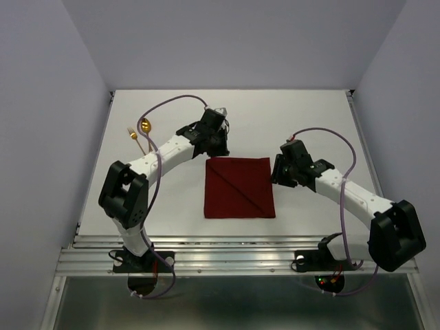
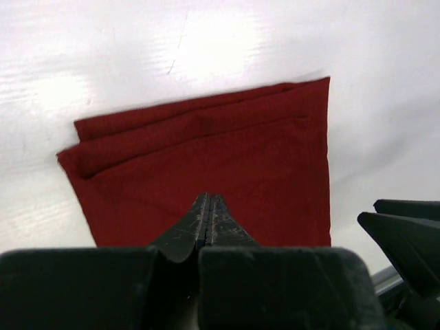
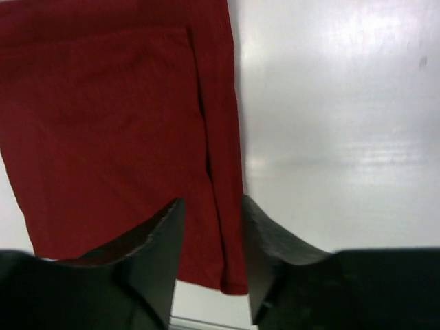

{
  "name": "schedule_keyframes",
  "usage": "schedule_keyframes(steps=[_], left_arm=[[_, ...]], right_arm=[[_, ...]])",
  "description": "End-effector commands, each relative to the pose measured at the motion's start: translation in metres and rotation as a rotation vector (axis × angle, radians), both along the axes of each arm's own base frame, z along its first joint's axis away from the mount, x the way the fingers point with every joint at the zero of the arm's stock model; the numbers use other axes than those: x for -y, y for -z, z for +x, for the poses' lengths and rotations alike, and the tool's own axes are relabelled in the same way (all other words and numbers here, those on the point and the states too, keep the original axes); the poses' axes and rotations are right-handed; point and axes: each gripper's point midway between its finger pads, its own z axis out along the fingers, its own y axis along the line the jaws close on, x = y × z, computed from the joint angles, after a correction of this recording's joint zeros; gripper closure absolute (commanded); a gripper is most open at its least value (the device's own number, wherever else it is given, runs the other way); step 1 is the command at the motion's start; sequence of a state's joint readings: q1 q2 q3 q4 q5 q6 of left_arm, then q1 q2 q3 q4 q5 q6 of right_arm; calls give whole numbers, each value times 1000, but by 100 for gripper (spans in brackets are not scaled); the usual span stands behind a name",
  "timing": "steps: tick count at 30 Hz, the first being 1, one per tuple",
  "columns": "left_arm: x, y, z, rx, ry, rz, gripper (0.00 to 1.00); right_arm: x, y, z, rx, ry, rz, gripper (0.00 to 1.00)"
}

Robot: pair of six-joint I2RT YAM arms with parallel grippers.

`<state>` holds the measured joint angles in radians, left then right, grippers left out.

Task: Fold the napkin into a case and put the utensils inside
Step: Move the upper triangle-folded napkin to the center of the board.

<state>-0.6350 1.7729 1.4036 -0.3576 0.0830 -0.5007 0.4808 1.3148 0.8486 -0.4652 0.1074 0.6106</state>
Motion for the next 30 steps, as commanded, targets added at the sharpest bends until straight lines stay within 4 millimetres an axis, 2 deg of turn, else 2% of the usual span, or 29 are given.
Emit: schedule_keyframes(steps=[1, 3, 5, 6, 7, 8, 10, 16, 19, 20, 22, 23, 25, 29, 30], left_arm=[[-18, 12, -26, -42, -19, 24, 100], [-25, 17, -36, -57, -30, 26, 100], [-31, 21, -43, -66, -45, 27, 100], [-30, 20, -43, -66, -47, 23, 100], [-34, 27, -48, -81, -50, 33, 100], [-36, 31, -51, -91, -56, 41, 100], [-43, 44, -57, -116, -74, 63, 100], [-61, 85, -73, -181, -105, 135, 100], [-62, 103, -74, -199, -99, 160, 100], [-63, 112, -74, -215, -95, 179, 100], [-60, 116, -66, -211, -92, 189, 100], [-61, 126, -65, -226, -85, 218, 100], [-57, 124, -51, -196, -88, 229, 100], [-50, 122, -29, -172, -74, 263, 100], [-50, 128, -25, -176, -62, 284, 100]], right_arm=[[4, 8, -33, -66, -24, -2, 52], [5, 12, -39, -76, -32, -1, 43], [-3, 21, -47, -102, -68, 42, 39], [-8, 25, -55, -134, -94, 70, 38], [-17, 25, -58, -145, -121, 116, 38], [-17, 33, -65, -170, -126, 127, 38], [-22, 36, -70, -182, -138, 164, 38], [-23, 56, -85, -234, -151, 187, 39], [-29, 63, -87, -253, -155, 220, 46], [-31, 65, -88, -262, -147, 234, 53], [-34, 67, -88, -263, -138, 255, 60], [-34, 66, -86, -256, -129, 262, 64], [-35, 64, -83, -244, -98, 279, 72], [-41, 60, -75, -213, -62, 316, 77], [-44, 59, -70, -202, -52, 332, 77]])
